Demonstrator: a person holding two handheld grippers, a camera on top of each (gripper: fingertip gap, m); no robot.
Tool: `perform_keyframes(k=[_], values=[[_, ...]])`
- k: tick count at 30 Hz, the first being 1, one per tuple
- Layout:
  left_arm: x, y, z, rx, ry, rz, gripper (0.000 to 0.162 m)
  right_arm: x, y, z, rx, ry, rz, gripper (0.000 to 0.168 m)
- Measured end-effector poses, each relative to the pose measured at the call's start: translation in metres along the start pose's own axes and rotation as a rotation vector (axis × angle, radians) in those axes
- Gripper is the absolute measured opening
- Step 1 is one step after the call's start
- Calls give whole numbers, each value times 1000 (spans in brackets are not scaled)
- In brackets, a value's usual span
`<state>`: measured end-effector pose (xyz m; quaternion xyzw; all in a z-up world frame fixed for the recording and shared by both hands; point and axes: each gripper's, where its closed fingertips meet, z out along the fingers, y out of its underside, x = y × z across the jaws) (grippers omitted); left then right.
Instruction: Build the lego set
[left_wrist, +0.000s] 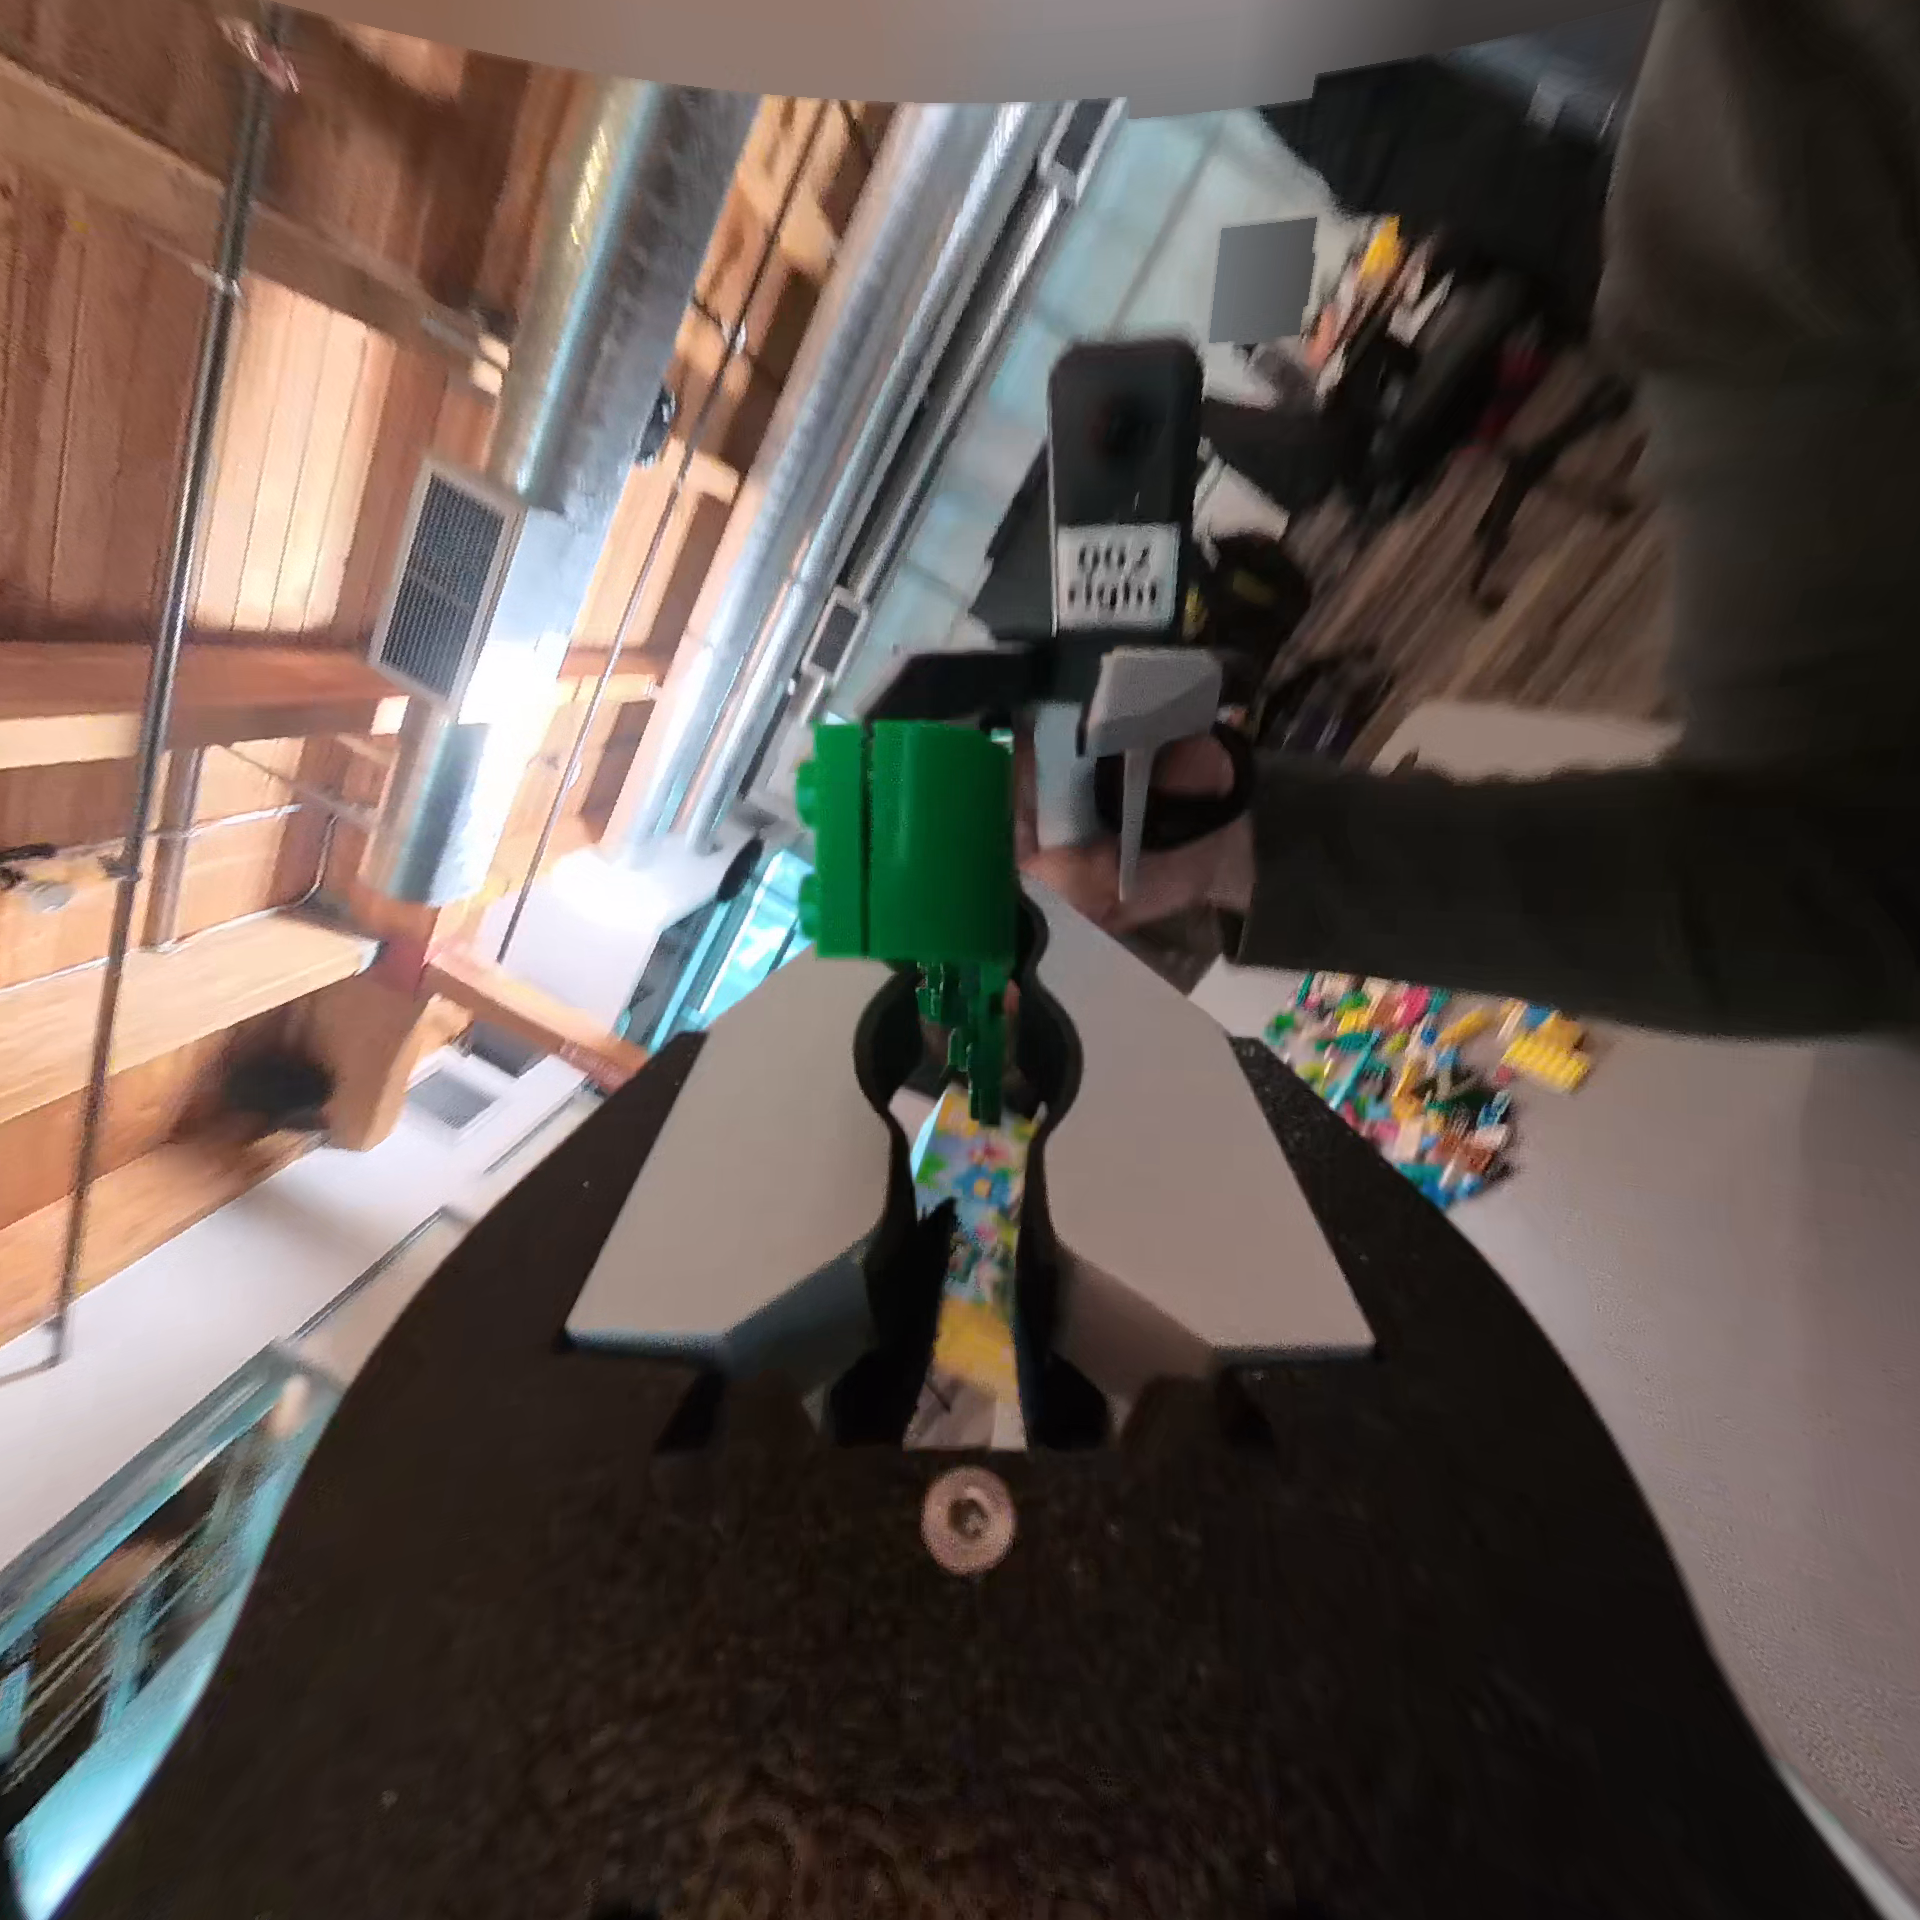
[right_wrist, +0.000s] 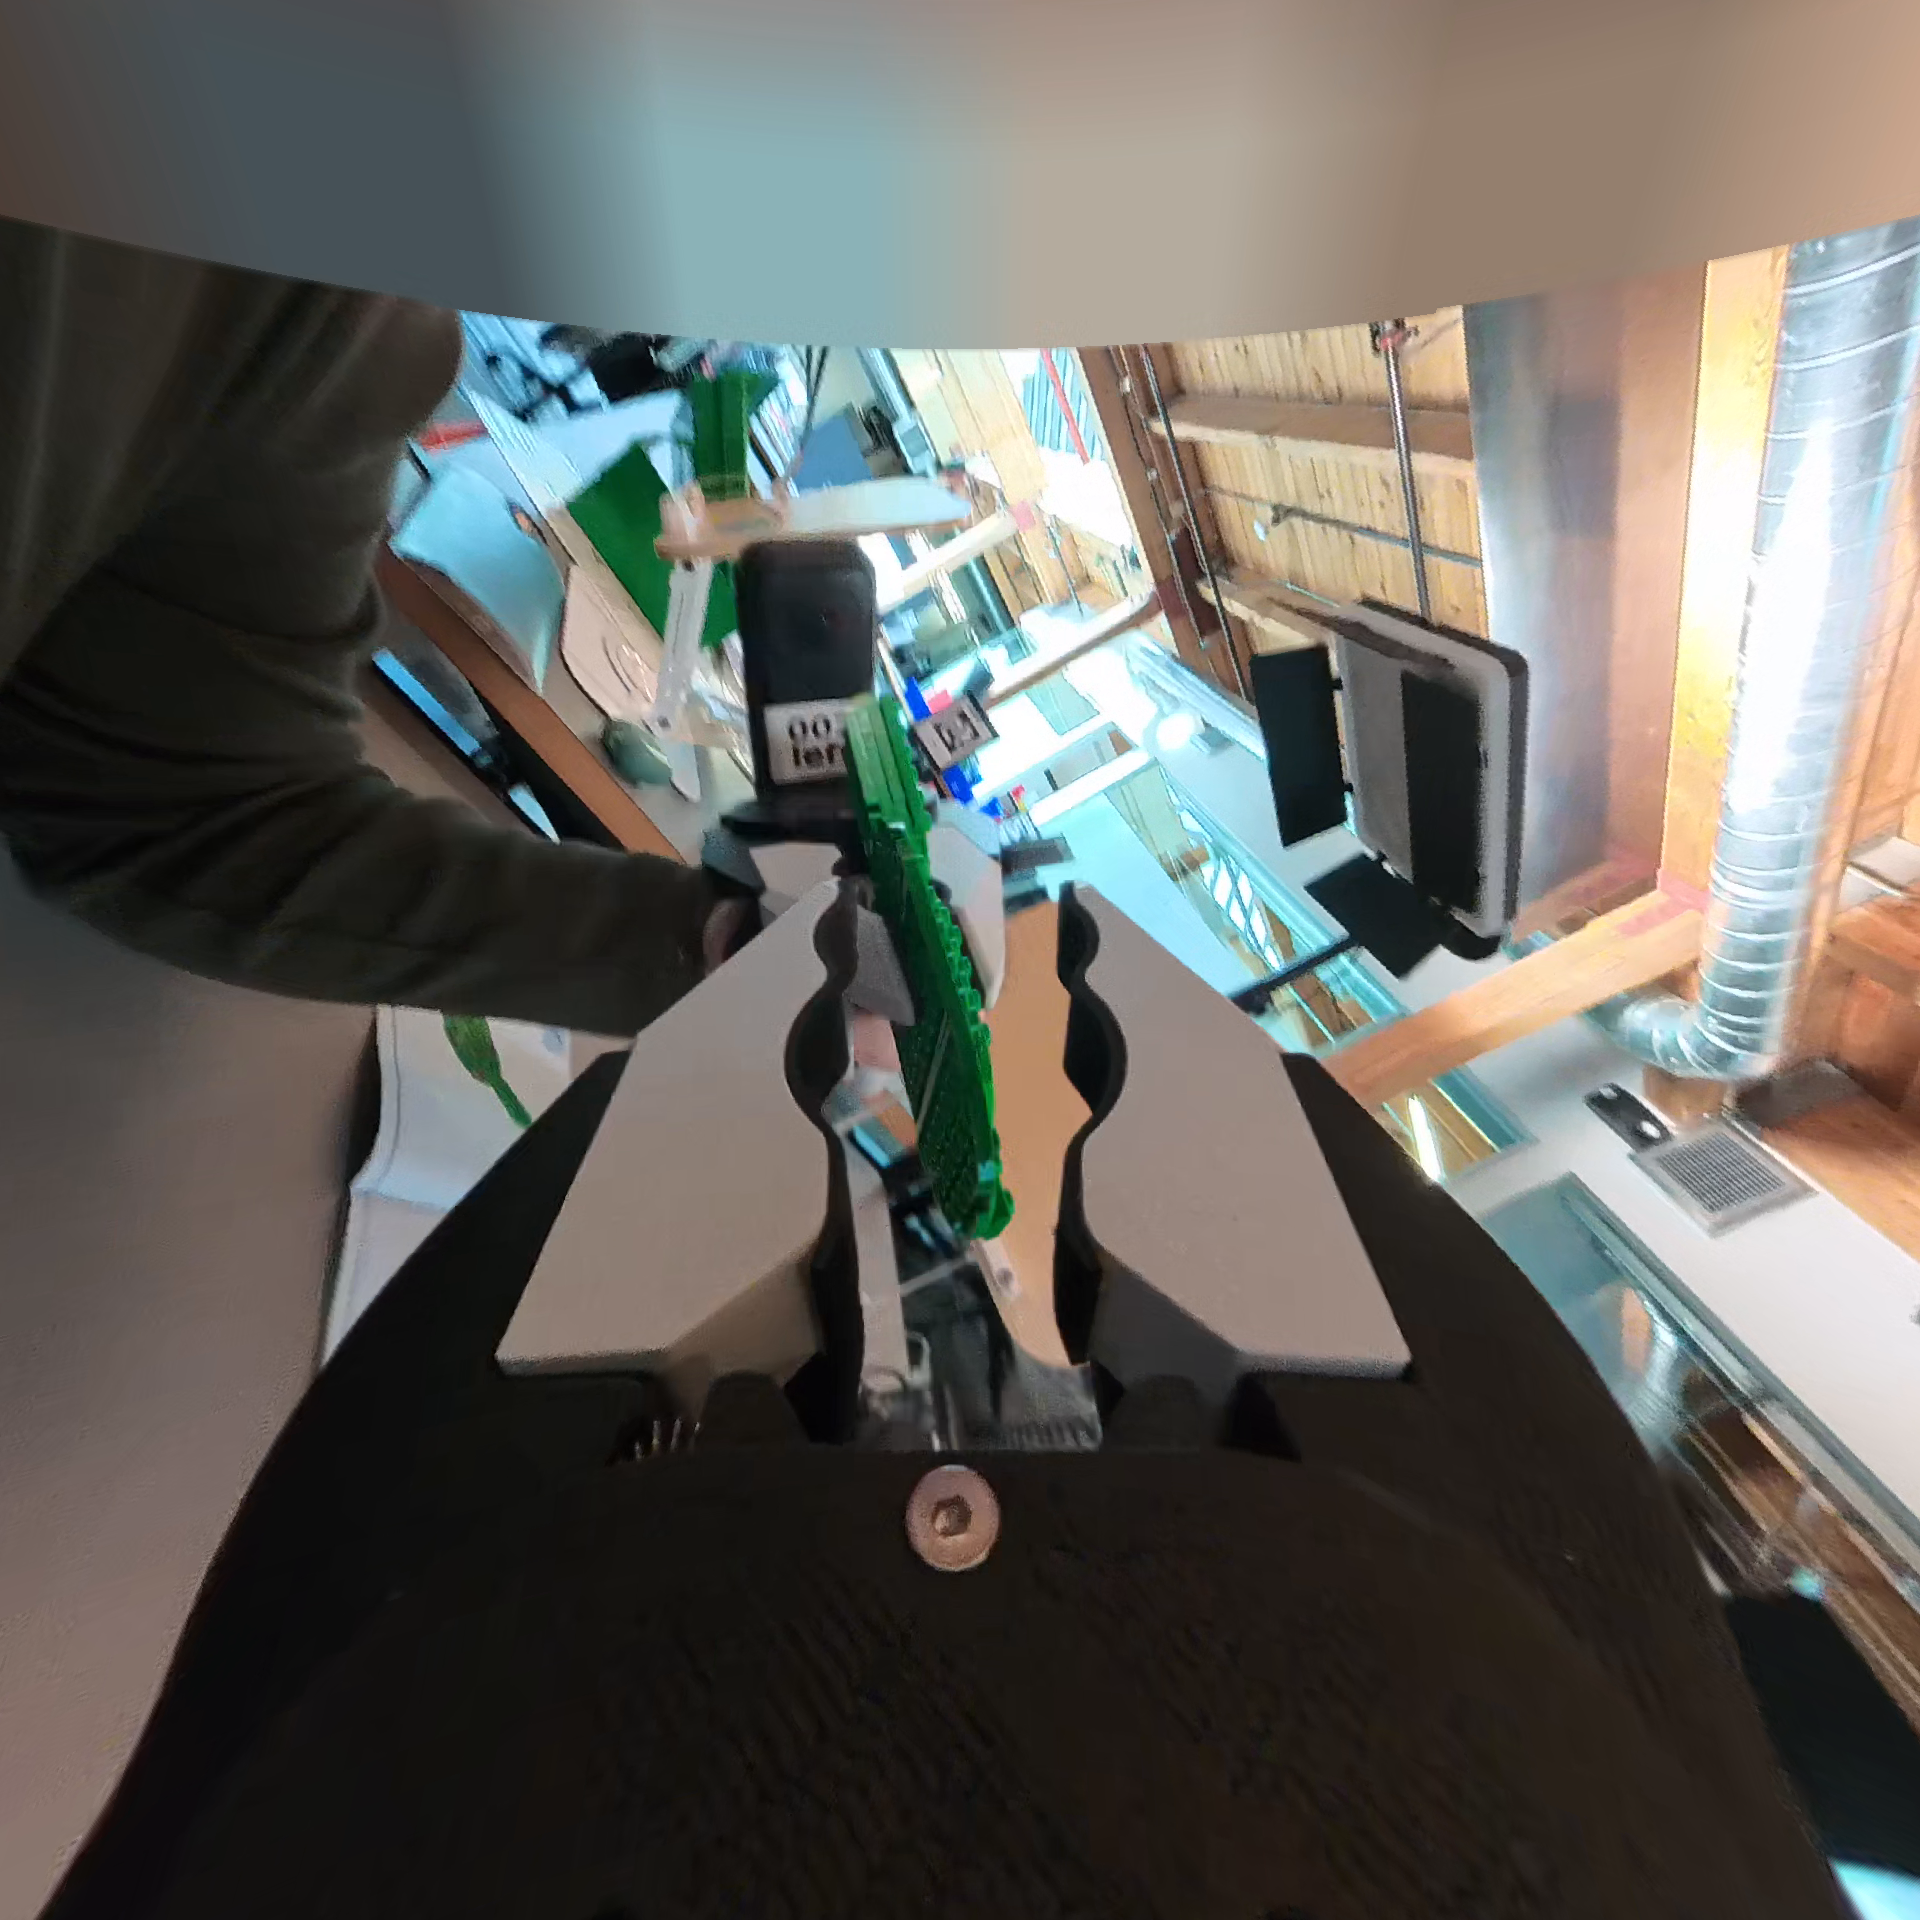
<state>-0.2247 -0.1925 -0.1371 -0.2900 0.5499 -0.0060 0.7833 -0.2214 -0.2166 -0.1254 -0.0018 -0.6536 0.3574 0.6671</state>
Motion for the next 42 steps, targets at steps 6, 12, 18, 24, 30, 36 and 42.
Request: perform_keyframes(k=[6, 12, 18, 24, 30, 36, 42], values=[[1, 24, 3, -154, -4, 60, 10, -14, 22, 24, -218, -28, -92, 38], [3, 52, 4, -324, 8, 100, 10, -24, 46, 48, -394, -38, -184, 33], [9, 61, 5, -361, 38, 96, 10, -19, 57, 49, -432, -17, -209, 17], [-7, 62, 0, -350, -66, 0, 35, -8, 58, 37, -441, 18, -195, 17], [-8, 26, -8, -113, -28, -119, 52, -4, 41, 28, -348, 32, -140, 17], [-12, 30, -14, -126, -44, -128, 47, 7, 47, 14, -386, 76, -132, 17], [-6, -3, -5, 8, 8, -204, 43, -1, 48, 13, -365, 13, -61, 17]])
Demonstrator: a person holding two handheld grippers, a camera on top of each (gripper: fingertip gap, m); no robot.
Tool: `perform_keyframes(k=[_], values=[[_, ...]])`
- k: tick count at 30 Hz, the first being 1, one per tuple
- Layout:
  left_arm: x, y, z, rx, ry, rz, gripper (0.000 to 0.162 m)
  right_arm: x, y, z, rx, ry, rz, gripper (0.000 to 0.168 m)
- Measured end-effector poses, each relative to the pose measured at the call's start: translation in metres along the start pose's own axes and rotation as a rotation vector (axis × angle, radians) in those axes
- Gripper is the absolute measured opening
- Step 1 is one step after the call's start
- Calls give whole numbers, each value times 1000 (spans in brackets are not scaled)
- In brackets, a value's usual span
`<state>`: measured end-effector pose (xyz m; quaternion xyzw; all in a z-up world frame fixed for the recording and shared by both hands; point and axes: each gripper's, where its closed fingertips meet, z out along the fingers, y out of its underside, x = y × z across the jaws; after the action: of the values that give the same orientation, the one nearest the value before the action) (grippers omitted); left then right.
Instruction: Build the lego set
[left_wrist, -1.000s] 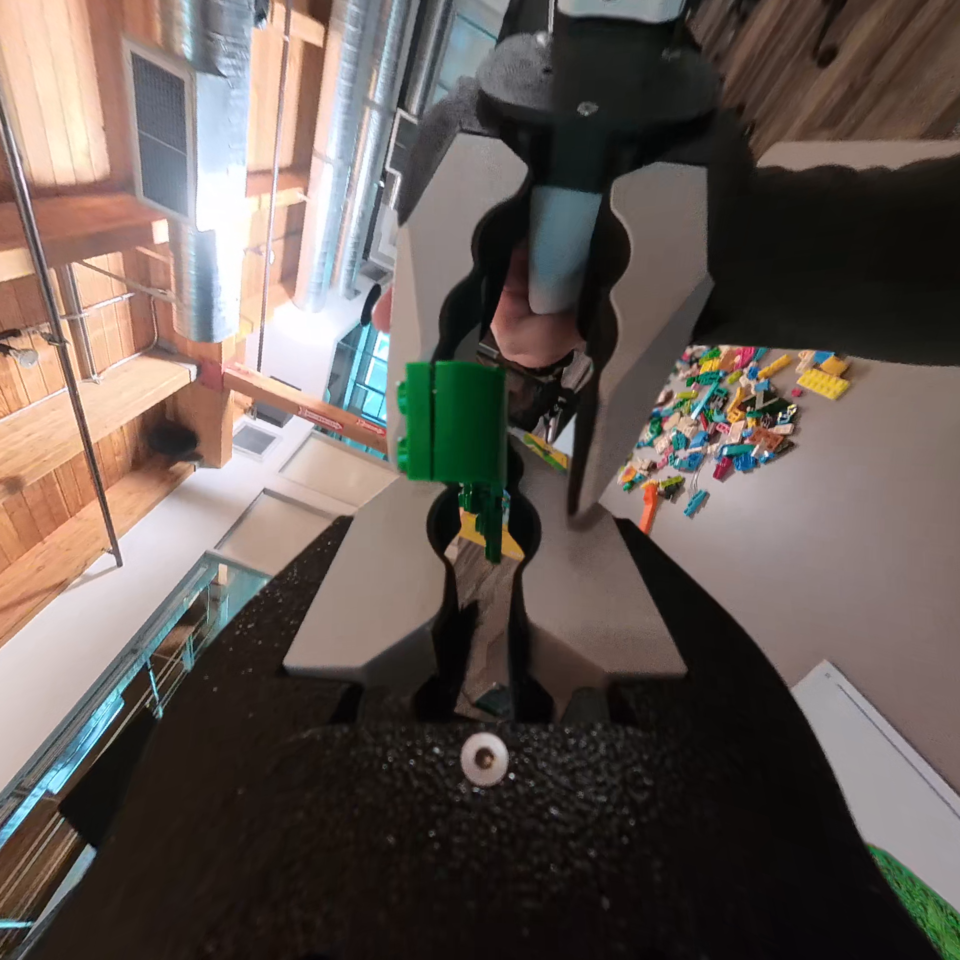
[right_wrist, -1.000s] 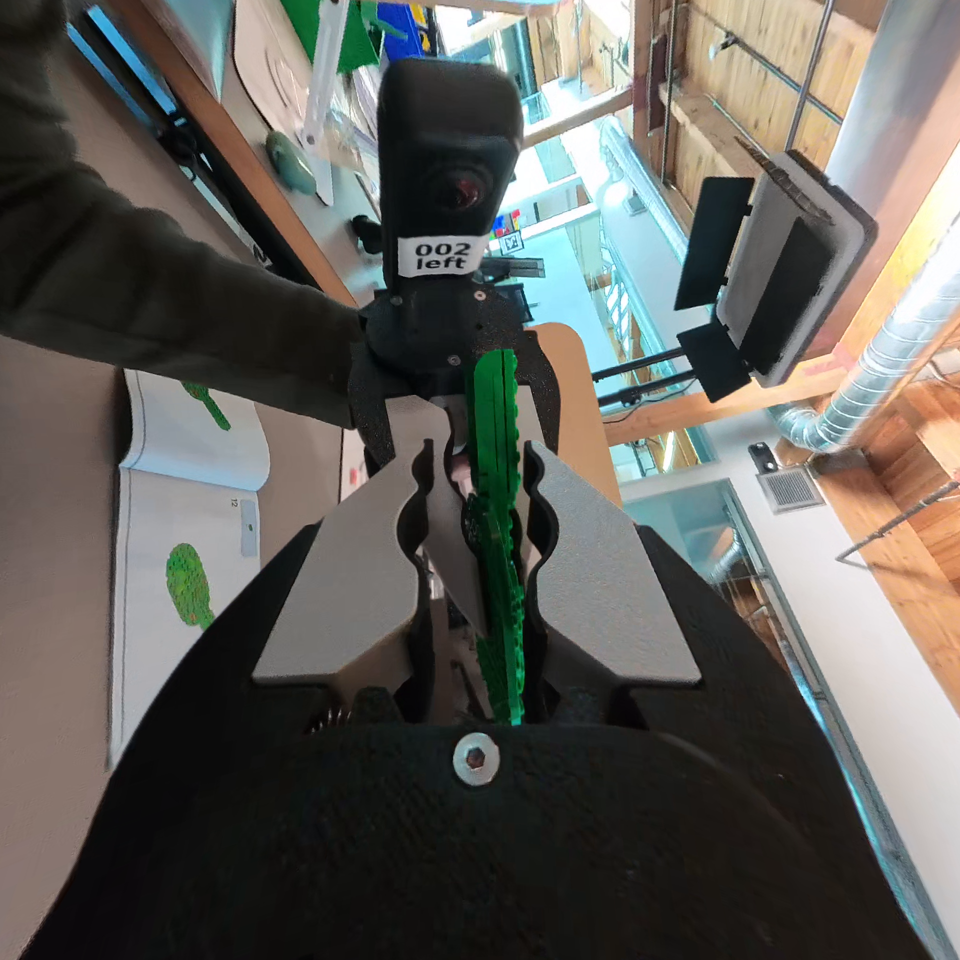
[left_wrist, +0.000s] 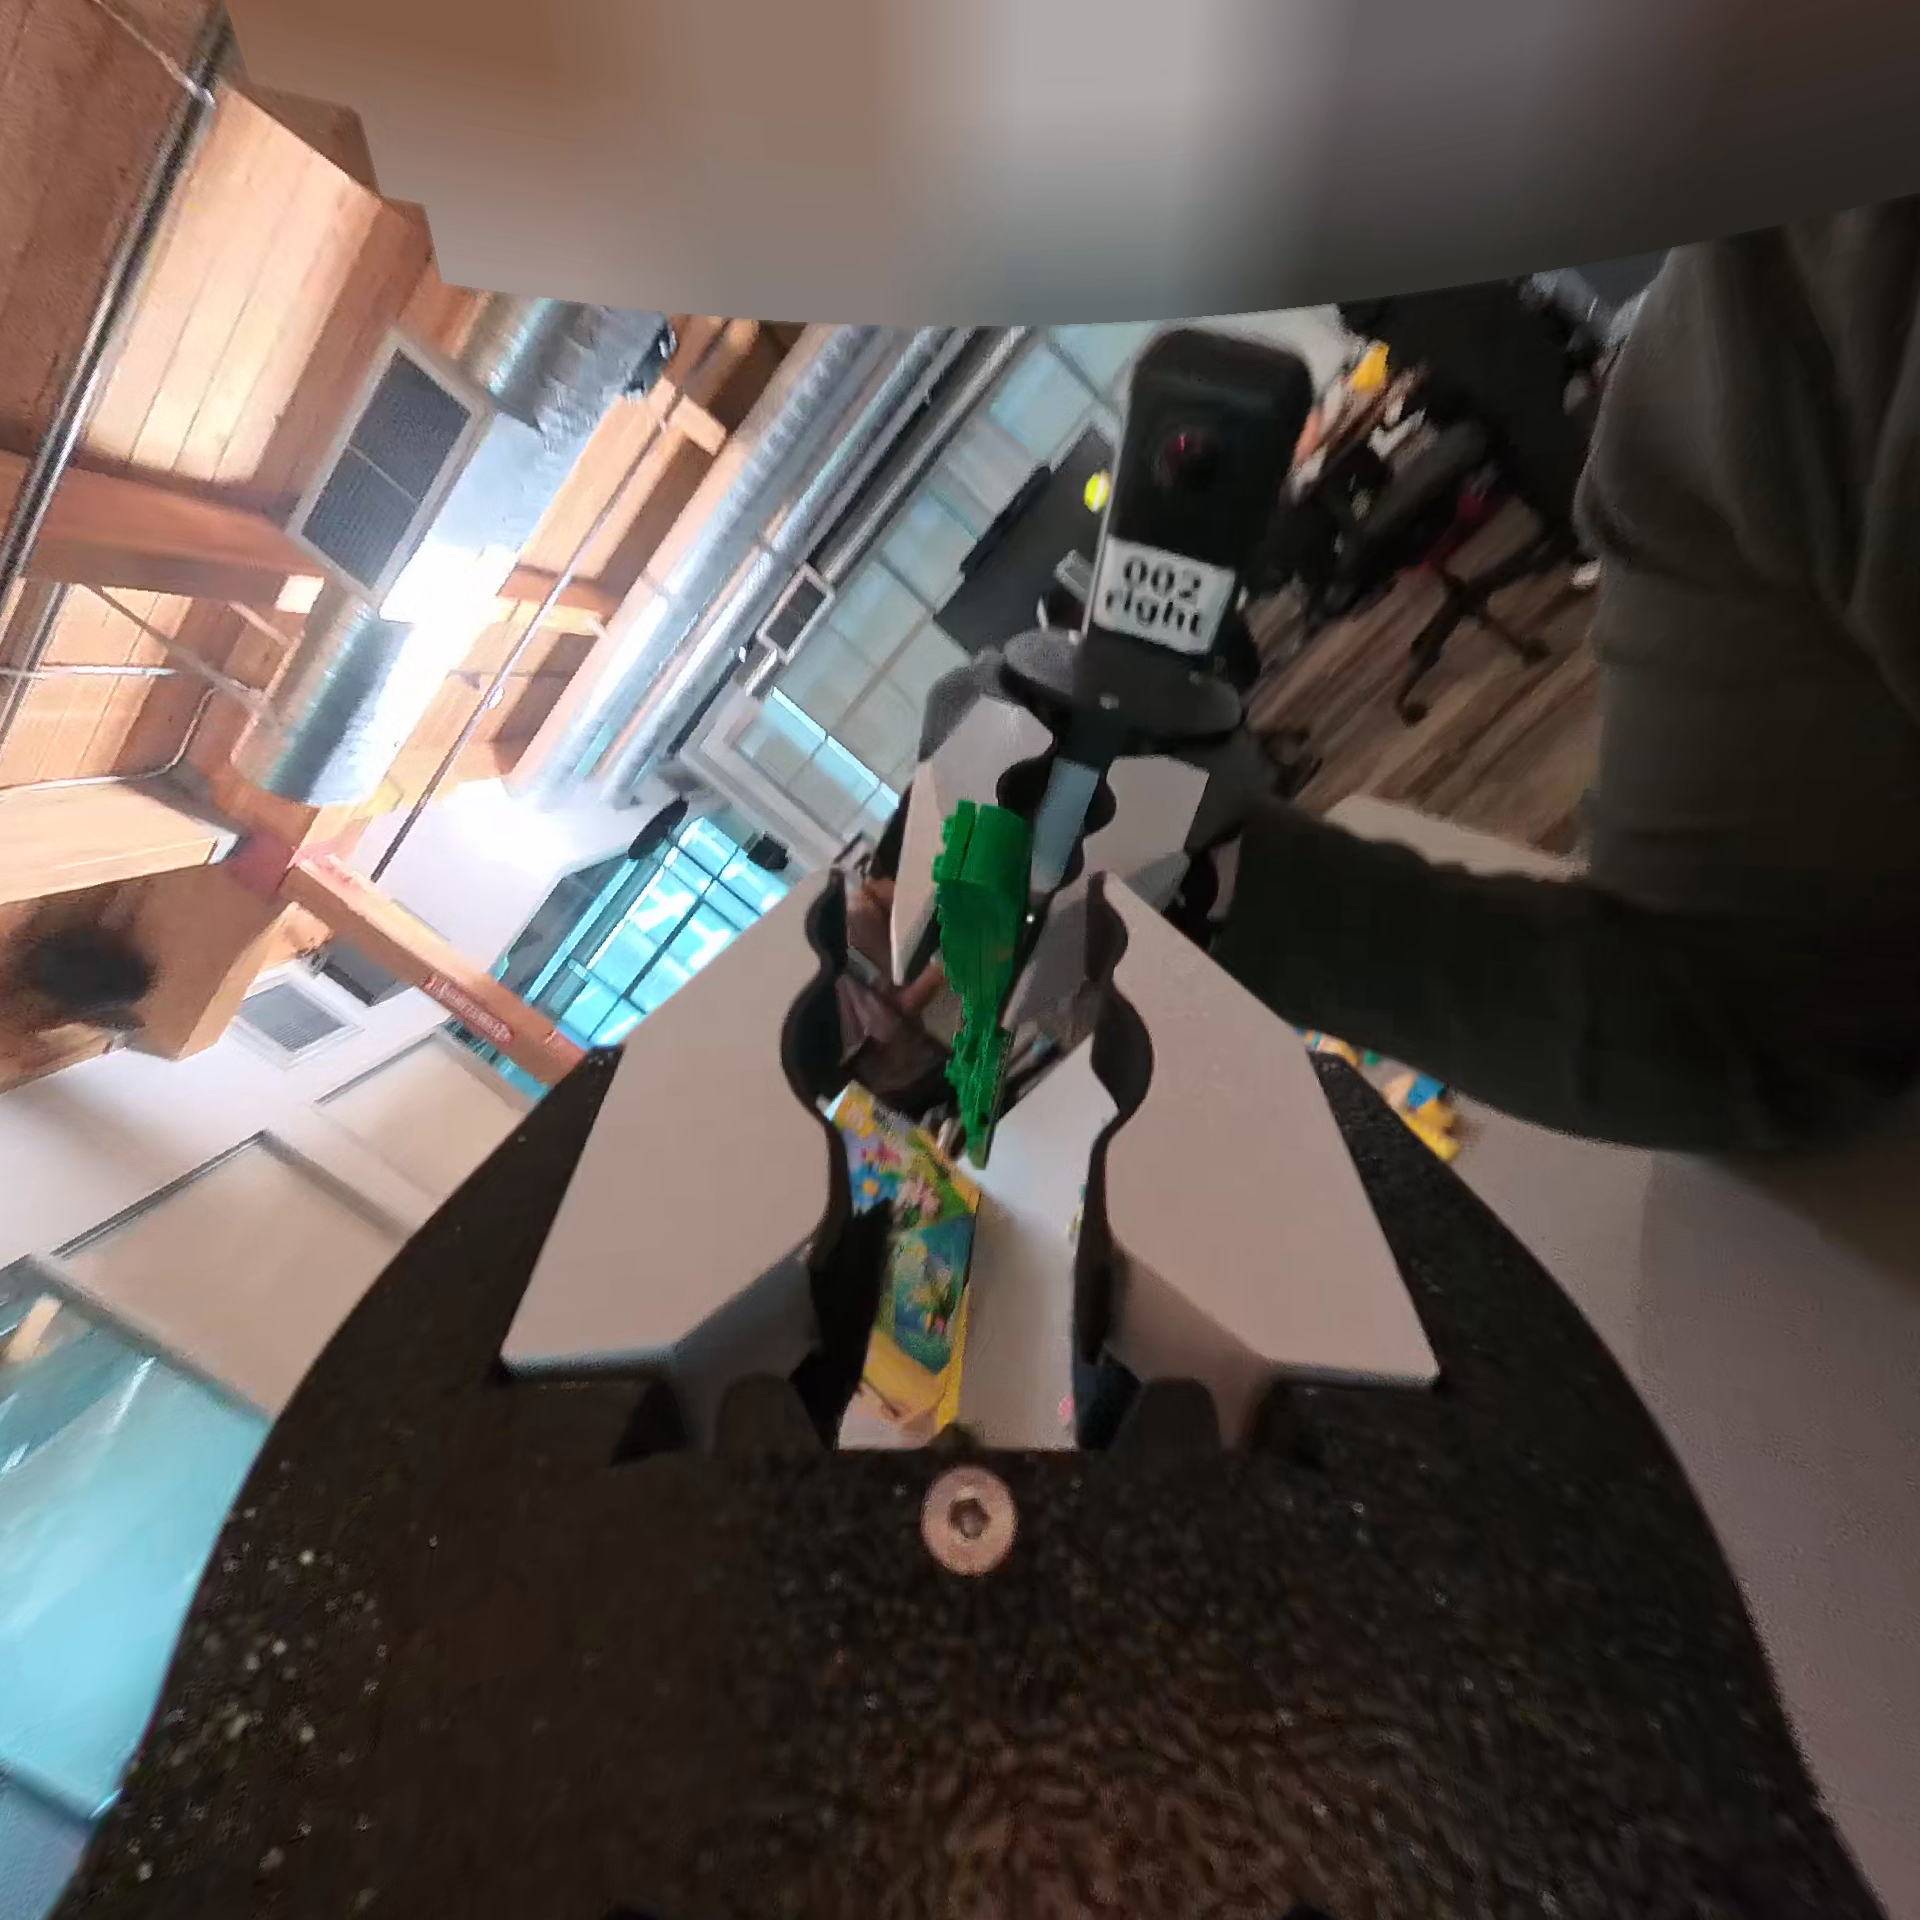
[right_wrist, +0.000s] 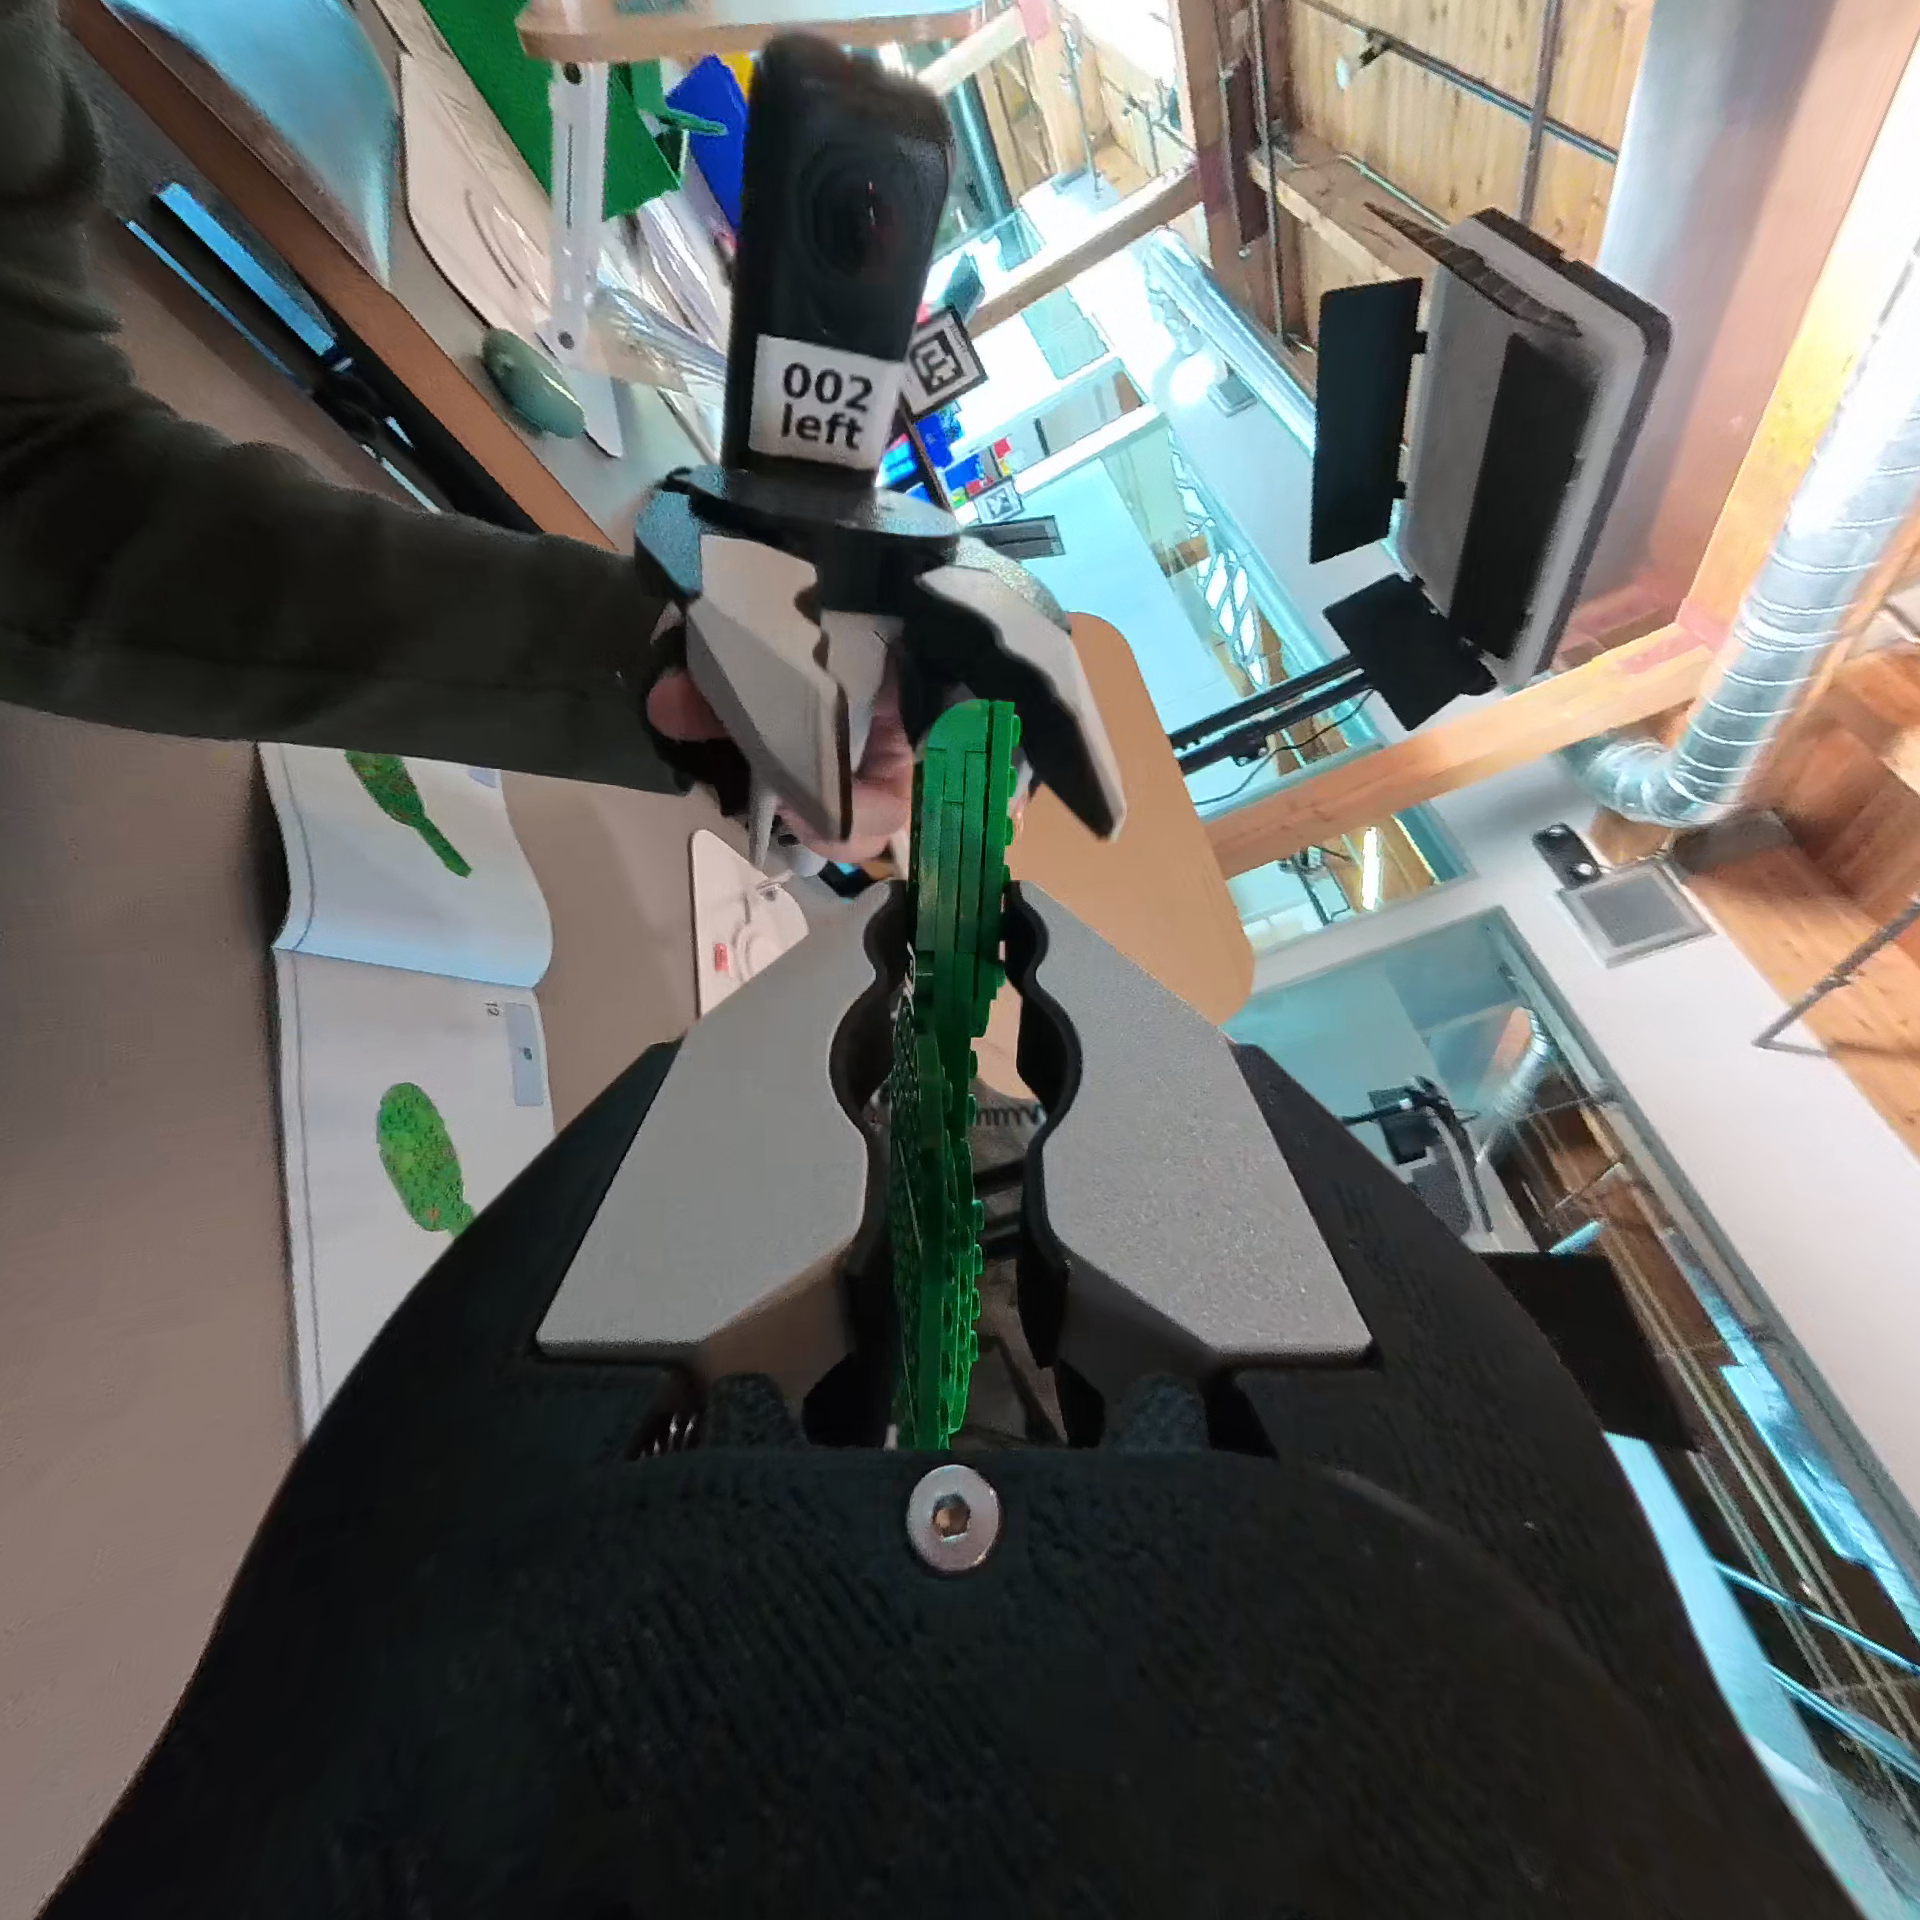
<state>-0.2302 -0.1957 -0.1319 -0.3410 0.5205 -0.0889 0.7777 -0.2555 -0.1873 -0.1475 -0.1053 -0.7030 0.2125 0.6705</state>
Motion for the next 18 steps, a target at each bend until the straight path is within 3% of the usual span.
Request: perform_keyframes(k=[4, 18], values=[[3, 7, 8, -42, -15, 74, 17, -4, 8, 6, -42, -20, -2, 17], [3, 12, 1, -49, 23, 110, 14, -5, 15, 17, -124, -17, -13, 16]])
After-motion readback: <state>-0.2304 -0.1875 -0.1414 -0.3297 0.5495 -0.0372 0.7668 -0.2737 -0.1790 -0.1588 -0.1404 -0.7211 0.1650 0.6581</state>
